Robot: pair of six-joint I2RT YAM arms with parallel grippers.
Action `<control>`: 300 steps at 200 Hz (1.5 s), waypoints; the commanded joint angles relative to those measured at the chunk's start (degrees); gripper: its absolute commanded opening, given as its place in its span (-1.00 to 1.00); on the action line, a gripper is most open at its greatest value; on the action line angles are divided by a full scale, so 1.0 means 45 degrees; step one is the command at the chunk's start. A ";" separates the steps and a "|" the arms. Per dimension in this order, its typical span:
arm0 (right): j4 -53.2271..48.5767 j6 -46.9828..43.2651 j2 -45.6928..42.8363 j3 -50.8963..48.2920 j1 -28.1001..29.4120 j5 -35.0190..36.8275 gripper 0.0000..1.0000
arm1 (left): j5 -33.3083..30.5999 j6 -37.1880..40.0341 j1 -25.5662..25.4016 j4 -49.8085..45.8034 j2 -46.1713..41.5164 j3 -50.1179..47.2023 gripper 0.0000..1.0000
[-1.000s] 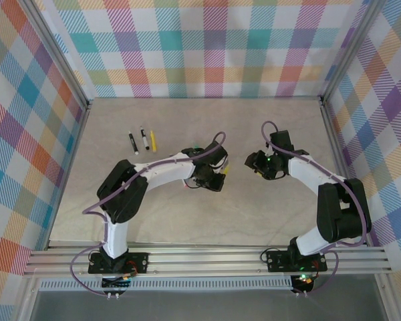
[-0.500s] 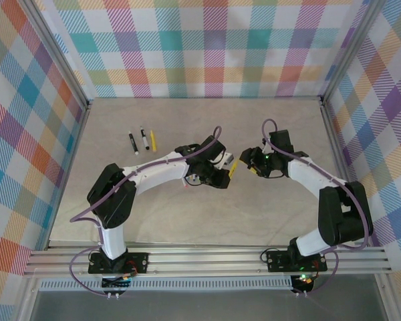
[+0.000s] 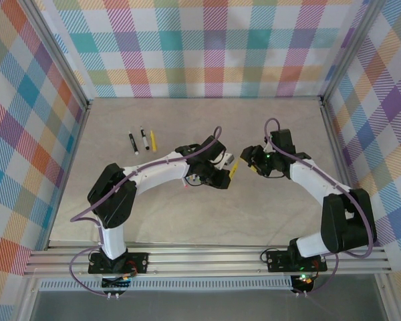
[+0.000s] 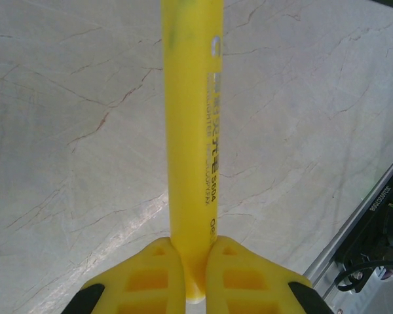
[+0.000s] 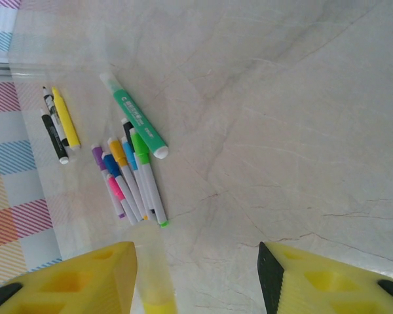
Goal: Open the pen caps
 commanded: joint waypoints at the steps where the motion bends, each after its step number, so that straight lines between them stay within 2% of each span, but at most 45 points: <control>1: 0.0314 0.0134 -0.0346 -0.0066 0.0102 0.0166 0.07 | 0.0344 0.0054 -0.0044 -0.0275 0.0209 0.0388 -1.00; 105: 0.0779 0.0091 0.0275 0.0069 0.0306 -0.0562 0.06 | 0.0530 0.0134 -0.0066 -0.0486 0.0479 0.0722 -1.00; 140: 0.0960 0.0042 0.0902 0.0287 0.0526 -0.0743 -0.02 | 0.0599 0.0168 -0.0065 -0.0545 0.0499 0.0801 -1.00; 160: 0.1042 -0.0015 0.1309 0.0389 0.0553 -0.0745 -0.15 | 0.0599 0.0203 -0.0050 -0.0585 0.0460 0.0819 -1.00; 194: 0.1019 -0.0029 0.1635 0.0403 0.0568 -0.0539 -0.99 | 0.0556 0.0286 -0.0064 -0.0736 0.0350 0.0786 -1.00; 228: 0.1123 0.0138 0.1427 0.0341 0.0603 -0.0646 -1.00 | 0.0492 0.0227 -0.0064 -0.0870 0.0504 0.0930 -0.99; 243: 0.1081 0.0194 0.1253 0.0350 0.0696 -0.0648 -1.00 | 0.0458 0.0120 -0.0074 -0.0822 0.0653 0.1069 -0.64; 255: 0.1054 0.0235 0.1130 0.0368 0.0803 -0.0677 -1.00 | 0.0453 0.0022 -0.0082 -0.0733 0.0796 0.1180 -0.53; 300: 0.1055 0.0282 0.0962 0.0383 0.1144 -0.0763 -1.00 | 0.0355 -0.0122 -0.0124 -0.0646 0.1139 0.1483 -0.49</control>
